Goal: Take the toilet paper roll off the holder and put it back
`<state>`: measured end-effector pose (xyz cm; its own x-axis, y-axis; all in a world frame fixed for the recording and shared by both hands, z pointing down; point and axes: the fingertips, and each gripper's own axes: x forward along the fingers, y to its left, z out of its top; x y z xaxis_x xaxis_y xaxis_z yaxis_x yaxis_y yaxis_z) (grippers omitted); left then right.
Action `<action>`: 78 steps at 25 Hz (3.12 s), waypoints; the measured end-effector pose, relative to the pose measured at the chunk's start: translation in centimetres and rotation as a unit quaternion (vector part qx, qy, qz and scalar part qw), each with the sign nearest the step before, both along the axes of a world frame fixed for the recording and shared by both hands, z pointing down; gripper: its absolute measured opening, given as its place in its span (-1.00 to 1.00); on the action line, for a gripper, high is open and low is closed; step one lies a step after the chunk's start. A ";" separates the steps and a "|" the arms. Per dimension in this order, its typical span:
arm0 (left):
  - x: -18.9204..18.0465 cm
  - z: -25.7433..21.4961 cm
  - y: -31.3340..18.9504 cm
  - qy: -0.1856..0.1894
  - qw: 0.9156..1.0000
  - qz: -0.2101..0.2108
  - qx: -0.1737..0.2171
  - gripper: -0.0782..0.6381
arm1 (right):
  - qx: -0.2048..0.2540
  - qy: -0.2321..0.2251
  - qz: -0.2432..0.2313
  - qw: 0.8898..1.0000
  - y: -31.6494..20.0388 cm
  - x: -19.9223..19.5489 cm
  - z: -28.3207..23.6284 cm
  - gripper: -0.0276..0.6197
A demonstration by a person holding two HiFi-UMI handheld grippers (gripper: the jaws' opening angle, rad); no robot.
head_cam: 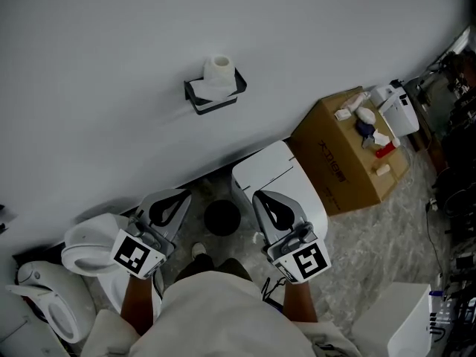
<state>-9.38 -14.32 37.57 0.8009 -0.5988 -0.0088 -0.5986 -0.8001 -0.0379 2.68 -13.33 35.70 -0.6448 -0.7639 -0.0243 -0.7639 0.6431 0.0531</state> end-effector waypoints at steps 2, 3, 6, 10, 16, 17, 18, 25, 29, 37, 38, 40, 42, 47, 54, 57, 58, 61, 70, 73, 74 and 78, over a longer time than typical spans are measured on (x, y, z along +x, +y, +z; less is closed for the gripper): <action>0.4 0.0 -1.2 -0.002 1.000 0.000 -0.003 -0.78 | -0.002 0.001 -0.002 1.000 -1.3 0.4 0.0 -0.89; 0.7 0.0 -1.7 -0.005 1.000 -0.002 -0.004 -0.78 | -0.002 0.002 -0.004 1.000 -1.9 0.7 0.0 -0.89; 1.7 -0.4 -3.1 -0.005 1.000 -0.011 -0.001 -0.78 | 0.002 0.003 -0.013 1.000 -3.7 1.5 -0.4 -0.89; 2.8 -0.6 -4.0 -0.001 1.000 -0.016 -0.003 -0.78 | 0.014 0.001 -0.022 1.000 -5.4 2.2 -1.3 -0.89; 2.8 0.3 -5.5 0.003 1.000 -0.025 -0.014 -0.78 | 0.021 -0.020 -0.028 0.999 -7.5 2.4 -1.8 -0.34; 2.8 0.6 -5.8 0.003 1.000 -0.025 -0.018 -0.78 | 0.024 -0.017 -0.028 0.999 -8.4 2.3 -1.9 -0.15; 2.9 0.9 -6.0 0.003 0.999 -0.024 -0.021 -0.78 | 0.027 -0.013 -0.028 0.999 -9.5 2.2 -2.0 -0.11; 1.8 2.5 -7.7 0.006 0.999 -0.035 -0.040 -0.78 | 0.031 0.016 -0.035 0.999 -20.4 -0.8 -2.4 0.08; 0.7 3.3 -8.6 0.008 0.998 -0.046 -0.050 -0.78 | 0.020 0.050 -0.032 0.998 -26.1 -2.9 -1.3 0.13; -0.5 3.9 -9.2 0.012 0.997 -0.059 -0.058 -0.78 | -0.020 0.087 -0.017 0.996 -33.0 -5.4 1.8 0.17; -0.7 4.1 -9.3 0.010 0.996 -0.059 -0.059 -0.78 | -0.025 0.094 -0.015 0.995 -33.6 -5.7 2.3 0.18; -1.0 4.3 -9.5 0.009 0.996 -0.060 -0.060 -0.78 | -0.032 0.103 -0.013 0.994 -34.6 -6.3 3.0 0.18; -1.3 4.3 -9.8 0.008 0.996 -0.061 -0.061 -0.78 | -0.036 0.108 -0.012 0.993 -35.3 -6.7 3.4 0.18; -1.9 4.3 -10.1 0.009 0.996 -0.066 -0.062 -0.78 | -0.029 0.130 0.005 0.991 -35.9 -6.9 3.8 0.07; -1.9 4.0 -10.2 0.010 0.996 -0.066 -0.057 -0.78 | -0.023 0.131 0.018 0.991 -35.8 -6.7 3.7 0.04; -1.9 4.0 -10.1 0.010 0.996 -0.067 -0.056 -0.78 | -0.022 0.137 0.016 0.990 -35.5 -6.9 3.7 0.03; -1.9 4.0 -10.0 0.011 0.996 -0.067 -0.055 -0.78 | -0.021 0.137 0.016 0.990 -35.4 -6.9 3.6 0.03; -1.9 3.8 -9.7 0.011 0.996 -0.068 -0.053 -0.78 | -0.013 0.130 0.013 0.991 -34.6 -6.8 2.7 0.03; -1.3 3.0 -9.1 0.014 0.997 -0.061 -0.041 -0.78 | 0.028 0.096 -0.008 0.995 -26.7 -4.3 -1.7 0.03; -1.0 2.6 -9.2 0.015 0.998 -0.055 -0.038 -0.78 | 0.044 0.093 -0.008 0.995 -23.5 -2.8 -3.3 0.03; -0.9 2.5 -9.1 0.015 0.998 -0.053 -0.038 -0.78 | 0.048 0.093 -0.007 0.995 -22.5 -2.2 -3.7 0.03; -0.2 2.5 -9.1 0.015 0.998 -0.046 -0.036 -0.78 | 0.056 0.090 0.001 0.994 -18.4 0.5 -5.0 0.03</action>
<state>-9.60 -23.38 40.04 0.7421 -0.6701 0.0142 -0.6701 -0.7413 0.0374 3.18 -31.69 30.74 -0.6443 -0.7647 0.0057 -0.7373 0.6232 0.2608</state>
